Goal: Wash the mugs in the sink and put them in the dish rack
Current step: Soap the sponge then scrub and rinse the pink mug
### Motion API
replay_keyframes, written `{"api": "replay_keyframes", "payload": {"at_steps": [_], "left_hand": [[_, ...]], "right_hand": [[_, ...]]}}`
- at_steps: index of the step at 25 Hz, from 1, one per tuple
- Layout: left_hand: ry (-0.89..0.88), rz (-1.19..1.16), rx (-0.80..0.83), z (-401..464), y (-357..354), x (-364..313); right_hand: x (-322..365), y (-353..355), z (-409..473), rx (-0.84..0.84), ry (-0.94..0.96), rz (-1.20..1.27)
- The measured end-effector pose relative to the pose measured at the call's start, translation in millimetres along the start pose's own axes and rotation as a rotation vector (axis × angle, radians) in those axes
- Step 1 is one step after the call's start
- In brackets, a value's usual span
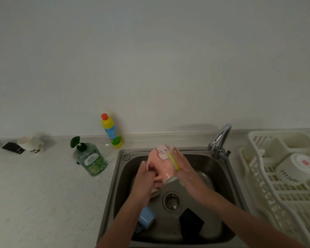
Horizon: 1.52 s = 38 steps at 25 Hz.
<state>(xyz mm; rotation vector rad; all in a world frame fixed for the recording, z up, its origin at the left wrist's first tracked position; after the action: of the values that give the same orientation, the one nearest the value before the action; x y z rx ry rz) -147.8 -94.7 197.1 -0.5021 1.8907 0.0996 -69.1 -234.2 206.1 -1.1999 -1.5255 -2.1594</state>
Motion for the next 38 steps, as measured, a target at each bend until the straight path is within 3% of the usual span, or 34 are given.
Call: {"api": "replay_keyframes", "payload": {"at_steps": [3,4,6,10,11,16,19,21,24,25,26,28,32,34,35,37,38], "left_hand": [[-0.013,0.146,-0.006,3.2,-2.7,5.1],[-0.009,0.182,0.008,1.4,-4.4,6.0],[0.011,0.218,0.024,-2.2,-7.4,7.9],[0.015,0.015,-0.006,-6.7,-6.6,6.2],[0.003,-0.033,-0.022,-4.2,-3.9,5.5],[-0.013,0.22,-0.103,5.7,-4.7,10.5],[-0.003,0.301,-0.021,3.7,-7.1,17.5],[0.045,0.269,0.006,0.1,-9.0,18.6],[0.084,0.027,0.019,-5.1,-10.0,16.6],[0.079,-0.049,0.007,-5.3,-9.3,12.6],[0.068,-0.072,-0.021,-0.8,-6.9,11.9],[0.035,0.058,-0.094,9.0,-3.2,10.9],[0.001,0.313,-0.04,10.5,-6.6,13.8],[0.025,0.304,-0.001,7.1,-9.2,11.2],[0.046,0.254,0.017,5.4,-9.5,9.4],[0.085,0.014,0.106,3.3,-6.9,9.1],[0.109,-0.132,0.158,3.0,-3.8,8.7]], "right_hand": [[-6.5,-15.3,-0.2,-0.101,0.253,-0.459],[-10.2,-12.9,5.9,-0.08,0.264,-0.476],[-13.3,-1.9,15.6,0.008,0.147,-0.236],[-21.3,10.6,9.8,0.167,-0.261,0.582],[-22.0,6.7,7.2,0.182,-0.278,0.61],[-16.0,-30.1,-3.9,0.019,0.099,-0.335],[-26.8,-27.1,17.3,0.101,0.236,-0.734],[-35.5,-14.8,24.9,0.131,0.116,-0.438],[-39.5,4.8,17.0,0.163,-0.388,0.532],[-35.2,2.8,12.1,0.144,-0.453,0.769],[-30.3,-0.3,7.1,0.127,-0.429,0.848],[-23.7,-13.6,-0.7,0.057,-0.234,0.563],[-25.6,-27.5,4.8,-0.051,0.231,-0.449],[-24.8,-12.6,12.8,-0.073,0.321,-0.531],[-24.3,-6.5,16.2,-0.055,0.238,-0.379],[-17.4,13.4,8.6,0.135,-0.104,0.284],[-11.1,17.7,-0.6,0.22,-0.173,0.518]]}}
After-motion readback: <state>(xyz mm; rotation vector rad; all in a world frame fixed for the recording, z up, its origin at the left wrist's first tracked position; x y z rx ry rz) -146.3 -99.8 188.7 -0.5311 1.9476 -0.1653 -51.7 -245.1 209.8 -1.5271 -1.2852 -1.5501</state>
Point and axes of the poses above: each hand's wrist, its own z-axis towards the middle knuckle, its own y-axis out of the back of the hand, x = y × z, the point moved 1 cm from there along z, towards the middle knuckle, and after that the axes turned 12 degrees about x, right-handed, at the moved point
